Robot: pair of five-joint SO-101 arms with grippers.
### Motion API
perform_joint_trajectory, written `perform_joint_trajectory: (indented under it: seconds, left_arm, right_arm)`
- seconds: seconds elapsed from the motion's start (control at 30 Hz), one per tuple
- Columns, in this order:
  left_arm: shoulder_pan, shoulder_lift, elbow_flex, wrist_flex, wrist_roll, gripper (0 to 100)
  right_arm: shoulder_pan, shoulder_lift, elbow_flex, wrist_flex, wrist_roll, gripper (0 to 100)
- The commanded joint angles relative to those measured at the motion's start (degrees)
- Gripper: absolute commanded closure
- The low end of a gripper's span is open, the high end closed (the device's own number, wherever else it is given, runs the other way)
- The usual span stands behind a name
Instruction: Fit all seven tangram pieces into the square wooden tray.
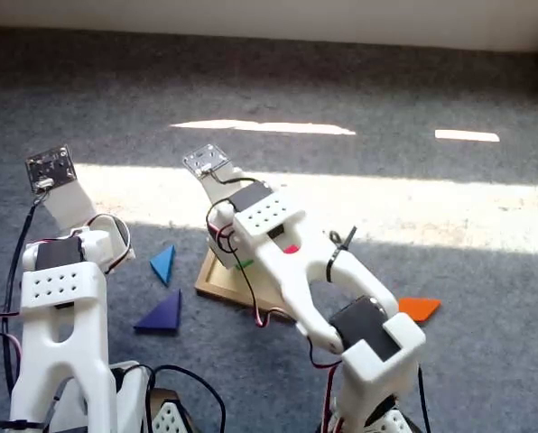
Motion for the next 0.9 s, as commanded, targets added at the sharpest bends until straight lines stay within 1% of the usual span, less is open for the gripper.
perform_joint_trajectory:
  seconds: [0.0, 0.13, 0.33, 0.5, 0.6, 0.67, 0.87]
  left_arm:
    - [-0.92, -1.36, -0.13, -0.7, 0.35, 90]
    - [-0.92, -1.36, -0.13, -0.7, 0.35, 90]
    - [-0.92, -1.36, -0.13, -0.7, 0.35, 90]
    - [-0.92, -1.36, -0.13, -0.7, 0.35, 90]
    - [-0.92, -1.36, -0.13, -0.7, 0.35, 90]
    - [-0.92, -1.36, -0.13, -0.7, 0.35, 90]
    - [-0.92, -1.36, -0.13, -0.7, 0.35, 90]
  right_arm:
    - [-0.75, -0.66, -3.47, 0.48, -0.62, 87.7]
    - [-0.84, -0.66, -3.21, 0.48, -0.62, 80.6]
    - [-1.01, -0.66, -3.38, 0.48, -0.62, 80.0]
    - [-3.38, -0.66, -3.47, 0.48, -0.62, 79.6]
    - [-4.0, -0.66, -3.38, 0.48, -0.7, 73.9]
    - [-3.65, -0.57, -3.47, 0.48, -2.46, 70.4]
    - [-1.89, -1.01, -3.56, 0.57, -2.99, 69.8]
